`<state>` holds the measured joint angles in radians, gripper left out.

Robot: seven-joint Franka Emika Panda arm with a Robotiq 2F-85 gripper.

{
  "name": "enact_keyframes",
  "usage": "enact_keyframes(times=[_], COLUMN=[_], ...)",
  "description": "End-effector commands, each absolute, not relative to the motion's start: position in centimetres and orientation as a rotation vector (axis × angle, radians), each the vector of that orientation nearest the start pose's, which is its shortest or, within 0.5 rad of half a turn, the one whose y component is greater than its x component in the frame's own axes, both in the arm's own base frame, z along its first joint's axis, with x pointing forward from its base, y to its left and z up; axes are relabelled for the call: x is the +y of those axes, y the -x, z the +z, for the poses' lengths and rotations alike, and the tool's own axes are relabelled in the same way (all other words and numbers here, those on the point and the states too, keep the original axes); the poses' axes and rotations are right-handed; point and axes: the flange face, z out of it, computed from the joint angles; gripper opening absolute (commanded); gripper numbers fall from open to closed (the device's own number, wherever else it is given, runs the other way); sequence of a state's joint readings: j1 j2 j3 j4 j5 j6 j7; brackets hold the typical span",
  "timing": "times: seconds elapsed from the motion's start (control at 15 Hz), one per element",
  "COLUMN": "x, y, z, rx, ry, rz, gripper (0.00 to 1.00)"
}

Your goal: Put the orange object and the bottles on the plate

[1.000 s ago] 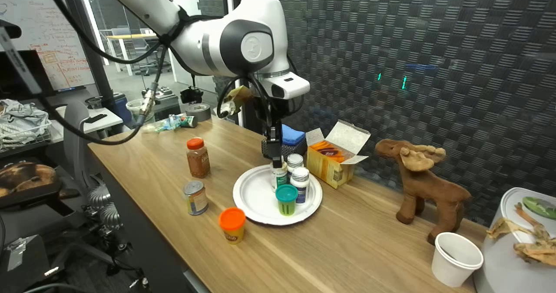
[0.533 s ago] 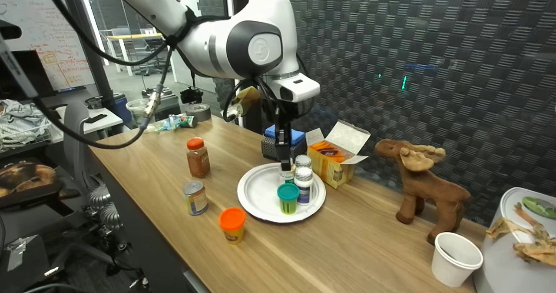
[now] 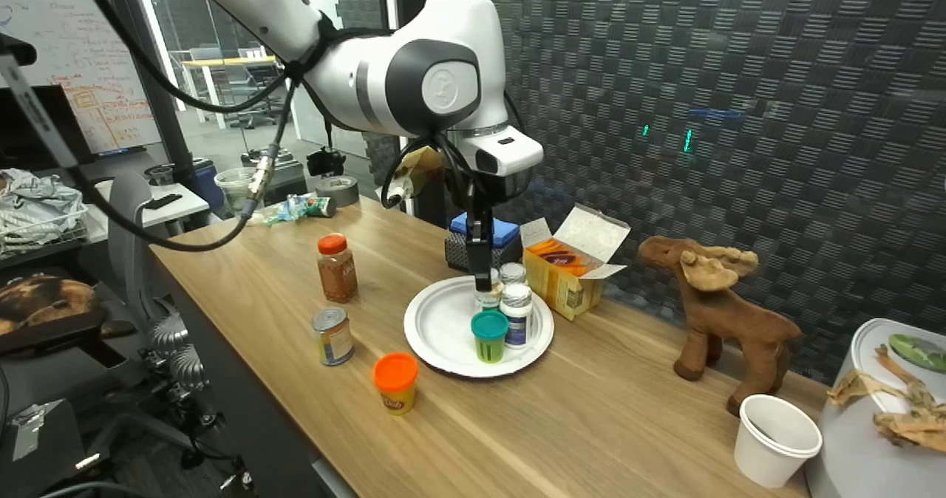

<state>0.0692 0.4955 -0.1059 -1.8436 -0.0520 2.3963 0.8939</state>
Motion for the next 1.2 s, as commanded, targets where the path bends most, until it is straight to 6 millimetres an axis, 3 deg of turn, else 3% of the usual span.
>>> enact_keyframes(times=[0.0, 0.13, 0.53, 0.8, 1.13], x=[-0.5, 1.3, 9.1, 13.8, 16.9], y=[-64.5, -63.5, -60.2, -58.8, -57.3], z=[28.8, 30.3, 32.9, 32.2, 30.6], rx=[1.314, 1.249, 1.031, 1.028, 1.108], ry=[2.899, 2.949, 3.032, 2.980, 2.893], rz=[-0.215, -0.250, -0.229, -0.155, -0.041], gripper=[0.85, 0.99, 1.00, 1.00, 1.00])
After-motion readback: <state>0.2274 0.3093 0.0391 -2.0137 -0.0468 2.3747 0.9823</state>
